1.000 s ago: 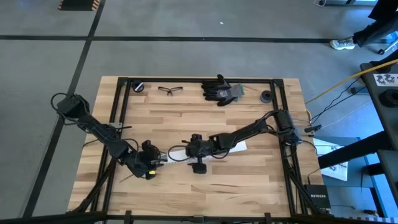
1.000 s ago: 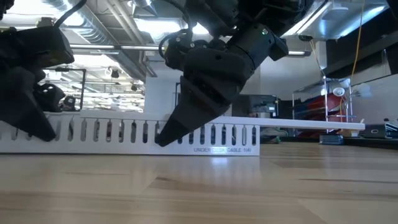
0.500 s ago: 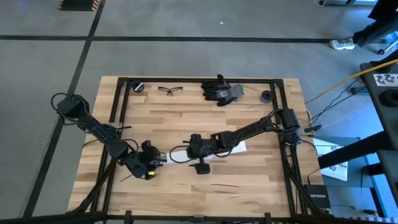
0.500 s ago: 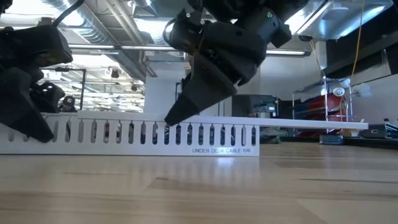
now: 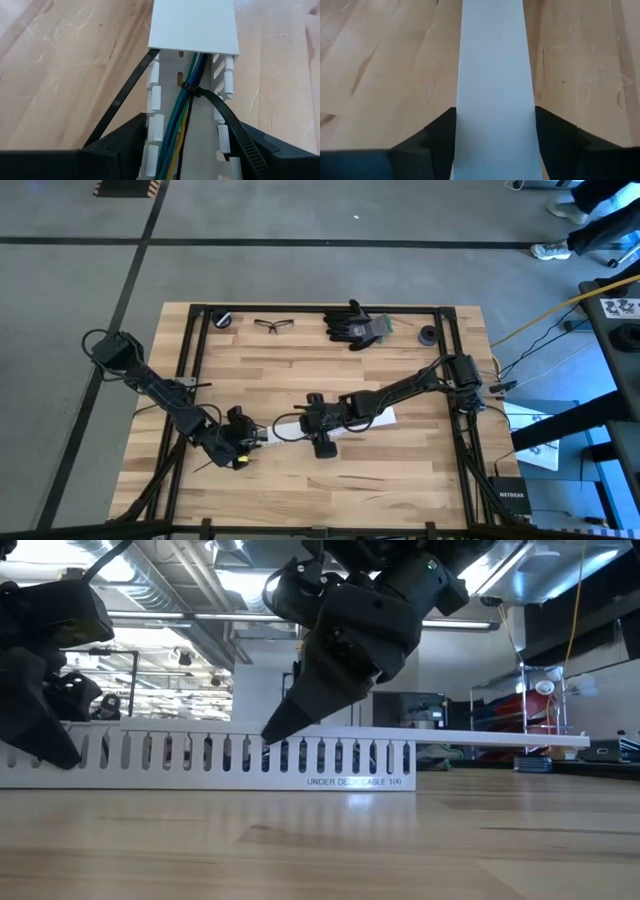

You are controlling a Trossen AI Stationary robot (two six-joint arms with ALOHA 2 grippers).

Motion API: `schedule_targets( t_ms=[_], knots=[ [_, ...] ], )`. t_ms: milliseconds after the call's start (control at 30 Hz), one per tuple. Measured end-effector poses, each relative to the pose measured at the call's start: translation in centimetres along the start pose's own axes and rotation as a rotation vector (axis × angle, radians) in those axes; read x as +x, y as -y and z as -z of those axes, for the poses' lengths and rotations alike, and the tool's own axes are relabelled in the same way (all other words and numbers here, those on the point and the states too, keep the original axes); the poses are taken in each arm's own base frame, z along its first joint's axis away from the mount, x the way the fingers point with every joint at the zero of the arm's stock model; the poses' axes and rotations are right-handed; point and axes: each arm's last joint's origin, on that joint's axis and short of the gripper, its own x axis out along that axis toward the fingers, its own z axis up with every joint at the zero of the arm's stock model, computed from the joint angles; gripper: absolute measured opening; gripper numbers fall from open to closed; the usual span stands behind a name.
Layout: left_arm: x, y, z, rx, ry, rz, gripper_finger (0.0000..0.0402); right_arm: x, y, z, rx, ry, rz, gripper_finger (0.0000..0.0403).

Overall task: Ziptie cables
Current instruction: Close the white cable duct

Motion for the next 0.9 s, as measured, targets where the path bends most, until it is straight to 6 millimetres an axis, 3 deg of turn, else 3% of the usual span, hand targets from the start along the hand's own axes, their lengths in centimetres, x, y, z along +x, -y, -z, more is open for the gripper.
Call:
schedule_targets(
  t_ms=[533, 900],
  knots=[
    [0.0, 0.2, -0.1, 0.001, 0.009, 0.019, 0.0208, 2.5, -0.2, -0.5, 0.056, 0.188, -0.026, 0.0205],
    [0.0, 0.0, 0.0, 0.001, 0.006, 0.003, 0.0208, 4.5, -0.2, -1.5, 0.048, 0.198, -0.009, 0.0206]
  ],
)
